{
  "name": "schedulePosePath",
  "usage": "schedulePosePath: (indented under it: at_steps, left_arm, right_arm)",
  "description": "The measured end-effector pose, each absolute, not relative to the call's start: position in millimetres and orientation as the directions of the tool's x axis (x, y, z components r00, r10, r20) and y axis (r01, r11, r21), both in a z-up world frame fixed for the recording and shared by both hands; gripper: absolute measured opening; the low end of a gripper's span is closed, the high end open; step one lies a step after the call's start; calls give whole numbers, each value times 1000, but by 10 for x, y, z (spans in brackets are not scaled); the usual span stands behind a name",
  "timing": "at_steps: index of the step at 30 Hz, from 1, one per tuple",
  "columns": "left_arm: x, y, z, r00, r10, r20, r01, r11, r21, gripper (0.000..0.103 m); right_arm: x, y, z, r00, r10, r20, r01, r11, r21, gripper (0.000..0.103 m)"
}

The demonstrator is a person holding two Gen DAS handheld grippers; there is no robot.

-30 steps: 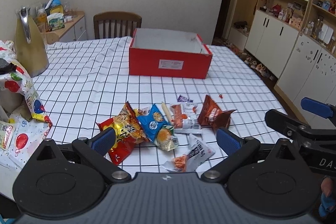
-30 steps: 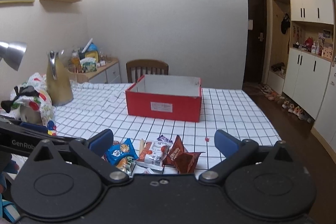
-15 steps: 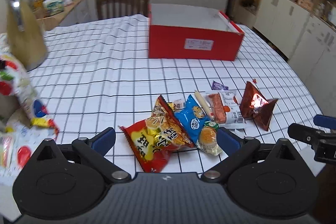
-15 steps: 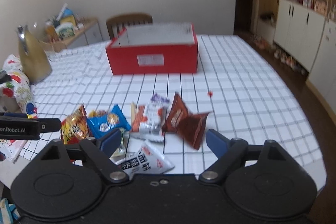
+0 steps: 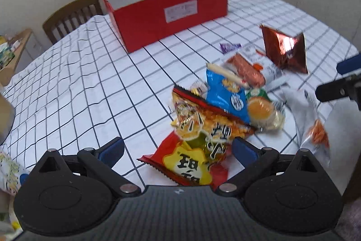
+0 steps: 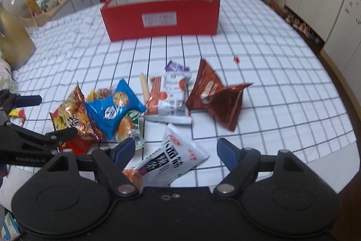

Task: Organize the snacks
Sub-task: 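Grasp the red-yellow chip bag with left tool while right tool grasps white noodle-snack packet, then carry both held packets over the red box and lower them inside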

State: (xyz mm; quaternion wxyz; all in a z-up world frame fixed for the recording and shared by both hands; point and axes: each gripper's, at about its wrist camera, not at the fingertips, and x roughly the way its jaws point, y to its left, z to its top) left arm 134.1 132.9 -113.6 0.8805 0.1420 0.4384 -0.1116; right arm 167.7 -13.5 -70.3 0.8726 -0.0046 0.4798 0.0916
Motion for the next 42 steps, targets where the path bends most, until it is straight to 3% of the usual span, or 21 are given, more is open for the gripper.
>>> schedulePosePath:
  at_steps: [10,13,22,26,29,35,42]
  left_arm:
    - [1311,1253,-1375,578,-93,-811,492,833,255,102]
    - [1290,1224,-1400,571,-111,-813,518,817,253,96]
    - [1239,1178,-1417,590,-96,-801,490,831,262,82]
    - [1263,1233,-1390,580,-96,-809,457,860,226,74]
    - [1274,1274,-1365,573,-100,-813,430,882,195,66]
    - [1272,1391,-1277,552,-100,-828,362,923,131,58]
    - [1209,1561,-1013,545,-137,-827,295,955,37,57]
  right_arm:
    - [1880,114,-1011,381,75,-922,-73,996,51,73]
    - [1881,77,-1102,334,74,-940,-30,997,67,70]
    - [1840,-10,-1175,295,117,-948,45,990,136,40]
    - [1825,-23,-1127,319,124,-940,48,988,146,23]
    - [1815,-60,-1104,333,121,-935,61,987,150,16]
    - [1763,-157,-1012,374,124,-919,90,981,169,12]
    - [1683,-237,-748,467,119,-876,86,980,179,12]
